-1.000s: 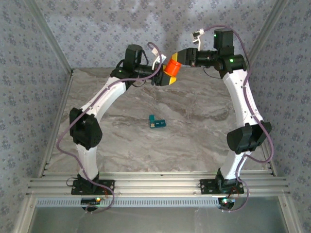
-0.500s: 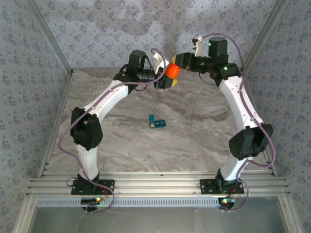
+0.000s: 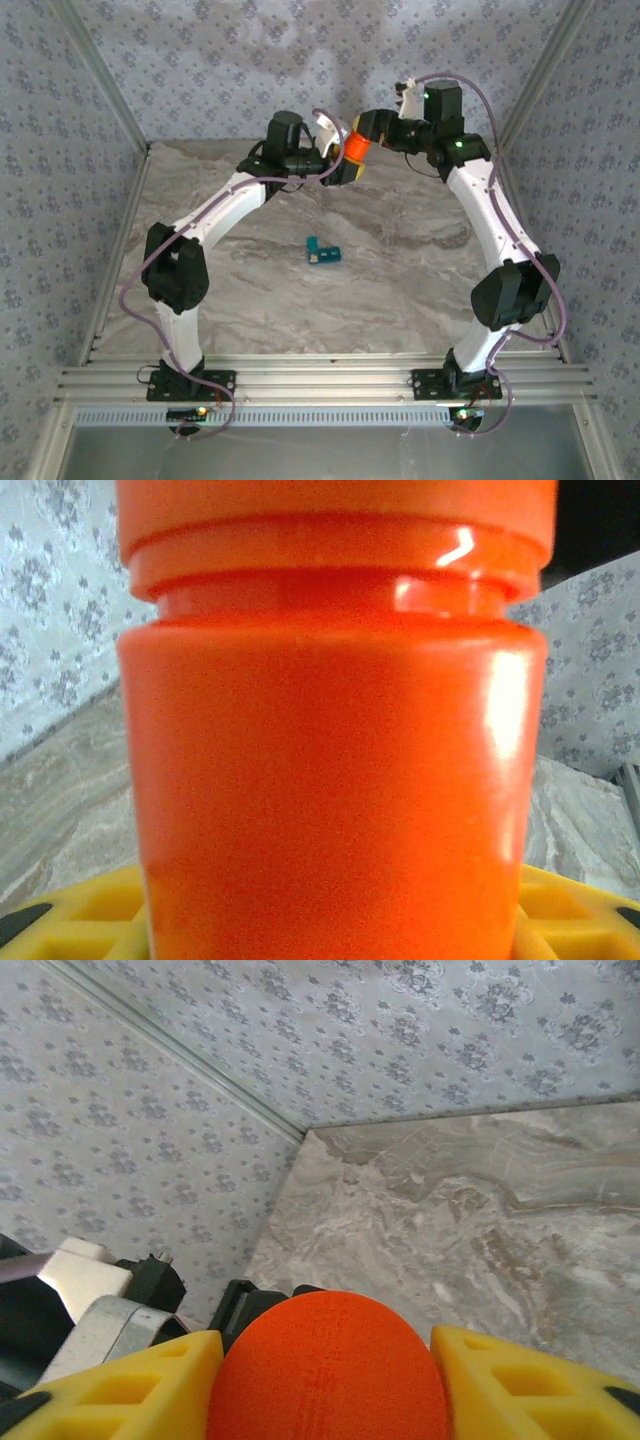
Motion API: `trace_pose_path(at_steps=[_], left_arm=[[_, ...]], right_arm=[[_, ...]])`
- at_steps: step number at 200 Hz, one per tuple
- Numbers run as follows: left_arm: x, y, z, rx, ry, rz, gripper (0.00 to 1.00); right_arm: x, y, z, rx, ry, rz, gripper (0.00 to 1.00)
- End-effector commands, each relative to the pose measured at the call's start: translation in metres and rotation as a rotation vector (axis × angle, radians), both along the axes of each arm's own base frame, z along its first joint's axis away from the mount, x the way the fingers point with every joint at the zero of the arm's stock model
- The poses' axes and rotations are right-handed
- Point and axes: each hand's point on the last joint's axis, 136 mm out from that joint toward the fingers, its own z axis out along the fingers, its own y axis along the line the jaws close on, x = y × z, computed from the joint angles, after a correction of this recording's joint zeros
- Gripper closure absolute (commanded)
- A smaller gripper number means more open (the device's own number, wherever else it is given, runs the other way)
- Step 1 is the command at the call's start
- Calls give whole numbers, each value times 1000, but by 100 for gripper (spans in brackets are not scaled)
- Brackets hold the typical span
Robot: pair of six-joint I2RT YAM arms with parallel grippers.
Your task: Sort the pills into containers
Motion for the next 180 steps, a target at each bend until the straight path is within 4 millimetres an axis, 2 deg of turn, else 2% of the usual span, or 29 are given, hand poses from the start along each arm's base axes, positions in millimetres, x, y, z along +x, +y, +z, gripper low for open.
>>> trace_pose_path(at_steps=[1, 25, 49, 77, 103, 180], left_arm=[[-8, 4, 62, -121, -136, -22, 100], [-7, 8, 60, -130, -104, -45, 100], [-12, 12, 61, -139, -75, -93, 100], [-21, 14, 62, -144, -16, -178, 100], [-30, 12, 63, -142, 29, -240, 100], [-41, 6, 61, -133, 94, -321, 100]], right_arm=[[-8, -4, 19, 55, 23, 44, 32], [-7, -25, 53, 92, -62, 28, 20], [-15, -35, 68, 101, -112, 75, 15], [-17, -41, 61, 61, -152, 144, 15], [-20, -38, 52, 27, -177, 210, 15], [-26, -7, 56, 32, -197, 324, 12]])
